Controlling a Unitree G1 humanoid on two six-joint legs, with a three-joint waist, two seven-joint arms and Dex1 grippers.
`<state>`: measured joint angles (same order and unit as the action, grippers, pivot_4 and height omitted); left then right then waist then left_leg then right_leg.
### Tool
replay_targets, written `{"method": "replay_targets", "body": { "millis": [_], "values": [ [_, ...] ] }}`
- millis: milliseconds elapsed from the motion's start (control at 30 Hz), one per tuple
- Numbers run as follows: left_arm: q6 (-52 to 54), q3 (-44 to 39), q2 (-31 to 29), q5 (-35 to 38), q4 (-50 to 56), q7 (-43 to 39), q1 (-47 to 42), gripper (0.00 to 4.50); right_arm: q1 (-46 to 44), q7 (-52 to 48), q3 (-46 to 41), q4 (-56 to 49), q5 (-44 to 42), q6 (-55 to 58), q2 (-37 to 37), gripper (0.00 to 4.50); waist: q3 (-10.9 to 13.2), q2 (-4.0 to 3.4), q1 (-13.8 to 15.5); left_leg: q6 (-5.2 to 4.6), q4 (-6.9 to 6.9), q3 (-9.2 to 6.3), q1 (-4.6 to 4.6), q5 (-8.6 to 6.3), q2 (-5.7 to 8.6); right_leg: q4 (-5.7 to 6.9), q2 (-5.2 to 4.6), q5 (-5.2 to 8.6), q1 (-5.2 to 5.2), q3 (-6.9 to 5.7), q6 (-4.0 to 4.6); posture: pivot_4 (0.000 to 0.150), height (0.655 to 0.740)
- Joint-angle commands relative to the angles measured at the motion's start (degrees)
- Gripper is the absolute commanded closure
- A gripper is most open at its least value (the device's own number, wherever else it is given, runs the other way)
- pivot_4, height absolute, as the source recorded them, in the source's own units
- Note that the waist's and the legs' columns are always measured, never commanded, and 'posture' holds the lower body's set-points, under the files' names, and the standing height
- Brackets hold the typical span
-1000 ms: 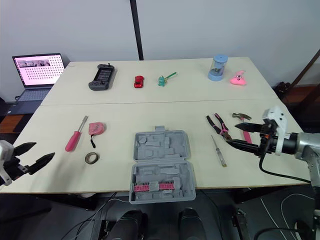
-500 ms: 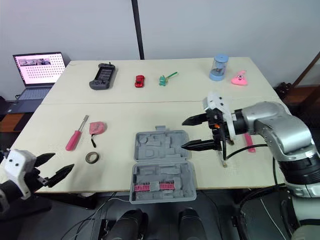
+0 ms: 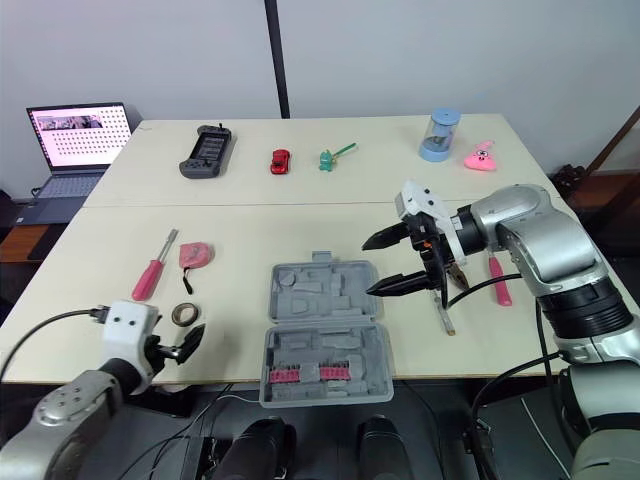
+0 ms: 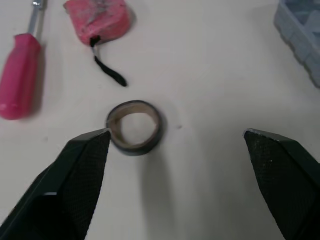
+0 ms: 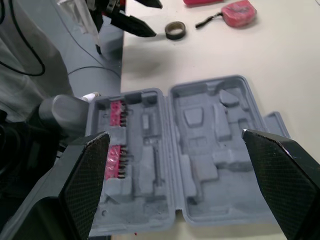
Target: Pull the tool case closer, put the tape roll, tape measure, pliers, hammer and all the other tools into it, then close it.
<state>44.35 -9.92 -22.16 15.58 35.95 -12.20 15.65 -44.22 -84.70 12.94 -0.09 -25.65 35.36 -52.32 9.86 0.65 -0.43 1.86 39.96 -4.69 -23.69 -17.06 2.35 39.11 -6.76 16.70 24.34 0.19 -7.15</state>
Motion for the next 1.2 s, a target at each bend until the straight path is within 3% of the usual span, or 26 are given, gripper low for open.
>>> {"method": "replay_targets", "body": {
  "millis": [33,800,900,1033,1067,1200],
  "values": [
    [0.9,1.8,0.6,-2.8,-0.8,2.8,-2.6,1.31,-1.7,-1.2,-1.4,-0.5,0.3,-0.9,-0.3,0.0,0.0,0.01,0.0,0.01,0.0,-0.04,-0.01,0.01,-0.01,0.0,0.01,0.0,0.0,-0.04,0.0,0.15,0.6753],
    [-0.9,5.3,2.5,-6.0,-11.2,2.9,-10.6,1.31,-1.0,1.3,-2.0,-1.3,1.6,-0.8,1.1,0.0,0.0,0.01,-0.1,0.04,0.01,-0.08,-0.06,0.02,0.03,0.0,-0.03,-0.01,0.03,-0.08,-0.01,0.15,0.6753],
    [-1.5,4.7,3.0,-6.2,-12.1,3.3,-10.5,2.17,-0.8,2.6,-2.0,-1.9,1.5,-0.4,2.0,0.0,0.0,0.01,-0.1,0.04,0.0,-0.09,-0.06,0.02,0.02,0.0,-0.02,-0.01,0.03,-0.08,-0.01,0.15,0.6753],
    [-2.0,4.4,3.0,-6.3,-13.2,3.0,-10.7,4.23,-0.3,3.2,-2.1,-2.6,1.4,0.0,2.0,0.0,0.0,0.01,0.0,0.04,0.01,-0.09,-0.07,0.02,0.04,0.0,-0.03,-0.01,0.03,-0.09,-0.01,0.15,0.6753],
    [-2.1,4.3,3.1,-6.3,-13.4,3.0,-10.7,4.44,-0.2,3.3,-2.2,-2.7,1.3,0.0,1.8,0.0,0.0,0.01,0.0,0.04,0.01,-0.09,-0.07,0.02,0.04,0.0,-0.03,-0.01,0.03,-0.09,-0.01,0.15,0.6753],
    [-3.0,3.9,3.5,-5.9,-13.4,2.7,-10.7,4.44,0.2,3.5,-2.4,-2.9,1.4,0.1,1.4,0.0,0.0,0.01,0.0,0.04,0.02,-0.1,-0.09,0.03,0.04,0.0,-0.04,-0.01,0.03,-0.1,-0.01,0.15,0.6753]
  ]
}}
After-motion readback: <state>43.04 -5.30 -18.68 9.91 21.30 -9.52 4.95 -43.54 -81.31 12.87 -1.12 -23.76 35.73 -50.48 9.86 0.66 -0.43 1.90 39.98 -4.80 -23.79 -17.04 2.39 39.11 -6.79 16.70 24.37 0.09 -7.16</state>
